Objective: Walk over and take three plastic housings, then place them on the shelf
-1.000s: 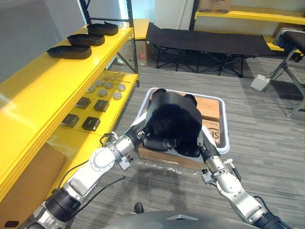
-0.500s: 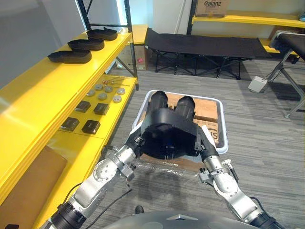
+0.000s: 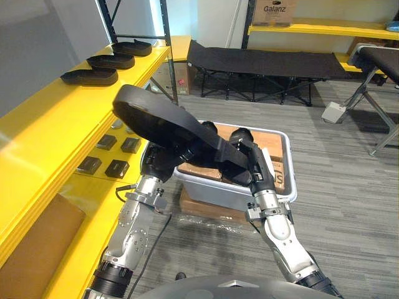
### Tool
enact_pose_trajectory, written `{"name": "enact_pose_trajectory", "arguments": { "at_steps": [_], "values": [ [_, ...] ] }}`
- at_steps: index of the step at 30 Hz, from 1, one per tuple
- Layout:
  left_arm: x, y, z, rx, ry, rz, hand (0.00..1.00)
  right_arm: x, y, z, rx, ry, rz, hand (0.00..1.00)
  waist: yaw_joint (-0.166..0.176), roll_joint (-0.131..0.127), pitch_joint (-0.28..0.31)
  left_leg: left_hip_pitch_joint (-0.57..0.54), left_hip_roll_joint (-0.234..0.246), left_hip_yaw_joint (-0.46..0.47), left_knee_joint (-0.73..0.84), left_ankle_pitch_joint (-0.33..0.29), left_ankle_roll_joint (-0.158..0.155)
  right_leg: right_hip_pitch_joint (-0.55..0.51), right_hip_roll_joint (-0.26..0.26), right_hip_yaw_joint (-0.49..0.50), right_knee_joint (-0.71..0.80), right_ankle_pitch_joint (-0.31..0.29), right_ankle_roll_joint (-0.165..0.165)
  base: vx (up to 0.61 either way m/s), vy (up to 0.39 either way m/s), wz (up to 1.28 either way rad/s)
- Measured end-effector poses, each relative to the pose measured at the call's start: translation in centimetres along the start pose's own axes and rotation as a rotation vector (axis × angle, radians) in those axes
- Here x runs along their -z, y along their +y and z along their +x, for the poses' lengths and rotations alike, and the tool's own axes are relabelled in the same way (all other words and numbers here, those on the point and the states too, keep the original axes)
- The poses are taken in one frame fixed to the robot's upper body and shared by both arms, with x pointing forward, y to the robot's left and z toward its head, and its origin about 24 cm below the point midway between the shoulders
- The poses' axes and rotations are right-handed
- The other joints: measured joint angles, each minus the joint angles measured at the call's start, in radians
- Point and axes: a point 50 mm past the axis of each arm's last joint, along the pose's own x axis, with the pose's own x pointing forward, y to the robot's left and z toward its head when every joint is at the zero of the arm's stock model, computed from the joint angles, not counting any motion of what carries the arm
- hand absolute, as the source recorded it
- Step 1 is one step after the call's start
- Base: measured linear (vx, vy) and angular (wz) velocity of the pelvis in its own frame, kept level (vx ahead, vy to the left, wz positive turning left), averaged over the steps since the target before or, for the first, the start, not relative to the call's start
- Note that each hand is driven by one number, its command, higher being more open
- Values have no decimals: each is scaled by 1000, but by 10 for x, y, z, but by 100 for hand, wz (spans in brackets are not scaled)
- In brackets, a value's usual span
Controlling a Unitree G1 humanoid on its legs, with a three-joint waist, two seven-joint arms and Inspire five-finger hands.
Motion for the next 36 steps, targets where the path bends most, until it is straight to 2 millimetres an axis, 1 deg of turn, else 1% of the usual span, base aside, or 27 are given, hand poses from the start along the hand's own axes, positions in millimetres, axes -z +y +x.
{"name": "enact_pose_trajectory", "arguments": {
  "at_steps": [3,6,9,12,15,17,20,23,27,32,36],
  "values": [
    [4,5,-1,-19,10,-8,100,1,-1,1,26,12,63,0,-1,-3,0,0,0,0,0,0,0,0,0,0,0,-2,-3,0,0,0],
    [11,13,-3,-62,10,-85,100,4,-5,2,80,18,95,0,-2,-3,0,1,0,1,0,-1,-1,0,0,0,0,-2,-3,0,0,0],
    [14,30,-9,-141,-21,-184,100,5,-19,4,185,25,178,0,-4,-4,0,1,0,2,-1,-1,-2,0,0,1,0,-3,-2,0,0,0],
    [4,45,-14,-198,-94,-246,100,8,-42,2,326,3,251,0,-5,-7,2,1,0,3,-3,-2,-2,1,-1,0,0,-3,-1,0,0,0],
    [-5,52,-17,-209,-168,-263,100,9,-54,-1,389,3,261,0,-8,-8,2,1,0,3,-3,-2,-3,1,-1,0,0,-2,-3,0,0,0],
    [-8,54,-18,-202,-191,-257,100,10,-54,-1,388,6,259,0,-16,-8,3,1,1,3,-3,-2,-3,1,-1,0,0,-2,-3,0,0,0],
    [-9,52,-18,-172,-203,-260,100,10,-51,-1,361,5,255,0,-25,-8,3,1,2,3,-3,-2,-3,1,-1,-1,0,-2,-3,0,0,0],
    [-6,49,-17,-163,-212,-282,100,10,-47,0,336,5,263,0,-25,-8,3,1,2,3,-2,-3,-5,2,-1,-1,0,-3,-4,0,0,0],
    [-6,48,-17,-150,-212,-280,100,11,-46,0,319,5,274,0,-25,-8,3,1,3,3,-2,-4,-6,2,-1,-1,0,-3,-4,0,0,0],
    [-3,40,-14,-58,-183,-286,100,18,-44,-2,280,28,384,0,-25,-8,3,1,6,3,-2,-8,-8,2,-1,-2,0,-5,-6,0,0,0],
    [6,28,-11,26,-143,-302,100,18,-40,-1,243,20,461,0,-25,-8,3,1,7,3,0,-10,-10,2,0,-2,0,-6,-7,0,0,0]
  ]
}}
